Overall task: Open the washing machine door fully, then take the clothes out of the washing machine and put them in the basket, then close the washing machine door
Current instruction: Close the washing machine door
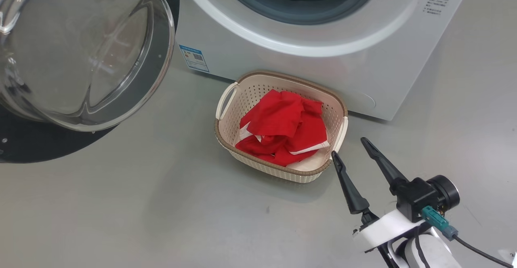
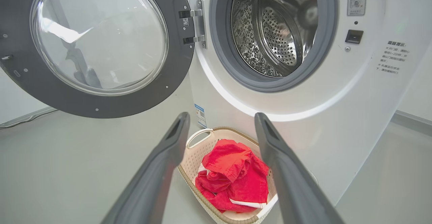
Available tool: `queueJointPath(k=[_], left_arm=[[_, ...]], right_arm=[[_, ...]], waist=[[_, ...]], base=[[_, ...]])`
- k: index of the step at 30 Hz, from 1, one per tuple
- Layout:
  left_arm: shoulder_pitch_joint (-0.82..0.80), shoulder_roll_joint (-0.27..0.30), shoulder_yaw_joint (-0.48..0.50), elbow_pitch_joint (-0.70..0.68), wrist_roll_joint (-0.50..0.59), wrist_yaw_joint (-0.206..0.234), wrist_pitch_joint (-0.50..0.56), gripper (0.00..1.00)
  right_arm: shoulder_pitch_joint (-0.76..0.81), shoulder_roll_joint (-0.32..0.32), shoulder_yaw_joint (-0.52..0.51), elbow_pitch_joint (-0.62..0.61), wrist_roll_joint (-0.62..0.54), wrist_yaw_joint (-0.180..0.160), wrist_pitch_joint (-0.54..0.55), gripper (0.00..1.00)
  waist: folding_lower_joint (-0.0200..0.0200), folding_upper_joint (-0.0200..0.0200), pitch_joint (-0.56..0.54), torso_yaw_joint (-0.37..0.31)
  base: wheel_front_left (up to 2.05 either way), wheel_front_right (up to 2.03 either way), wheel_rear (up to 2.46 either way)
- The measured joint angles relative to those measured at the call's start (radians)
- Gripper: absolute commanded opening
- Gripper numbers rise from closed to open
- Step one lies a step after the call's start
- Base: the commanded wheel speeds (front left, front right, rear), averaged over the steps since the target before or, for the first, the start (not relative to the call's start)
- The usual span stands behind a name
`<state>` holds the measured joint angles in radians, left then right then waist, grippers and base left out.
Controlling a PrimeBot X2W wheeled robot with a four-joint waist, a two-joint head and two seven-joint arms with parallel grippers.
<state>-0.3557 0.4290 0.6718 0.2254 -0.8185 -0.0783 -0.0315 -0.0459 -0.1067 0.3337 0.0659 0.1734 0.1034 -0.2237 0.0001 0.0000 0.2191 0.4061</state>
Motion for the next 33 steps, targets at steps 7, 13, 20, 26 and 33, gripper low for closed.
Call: queueJointPath(k=[7,13,20,26,33], left_arm=[[-0.147,-0.018,0.113,0.207,-0.281,0.105,0.209,0.00],[-0.199,0.014,0.203,0.306,-0.358,0.188,0.302,0.00],[-0.254,0.064,0.221,0.396,-0.395,0.189,0.393,0.00],[-0.282,0.068,0.201,0.444,-0.396,0.189,0.431,0.00],[-0.307,0.069,0.138,0.486,-0.396,0.189,0.517,0.00]], right_arm=[[-0.014,0.003,0.022,0.002,0.000,0.001,0.003,1.00],[-0.017,0.003,0.041,0.002,0.000,0.006,0.009,1.00],[-0.037,0.002,0.050,0.005,0.000,0.009,0.009,1.00],[-0.038,-0.003,0.044,0.009,0.000,0.009,0.008,1.00],[-0.042,-0.006,0.038,0.012,0.000,0.009,0.007,1.00]], waist=[[0.0000,0.0000,0.026,-0.037],[0.0000,0.0000,0.042,-0.061],[0.0000,0.0000,0.068,-0.099],[0.0000,0.0000,0.075,-0.115],[0.0000,0.0000,0.074,-0.120]], base=[[0.00,0.00,0.00],[0.00,0.00,0.00],[0.00,0.00,0.00],[0.00,0.00,0.00],[0.00,0.00,0.00]])
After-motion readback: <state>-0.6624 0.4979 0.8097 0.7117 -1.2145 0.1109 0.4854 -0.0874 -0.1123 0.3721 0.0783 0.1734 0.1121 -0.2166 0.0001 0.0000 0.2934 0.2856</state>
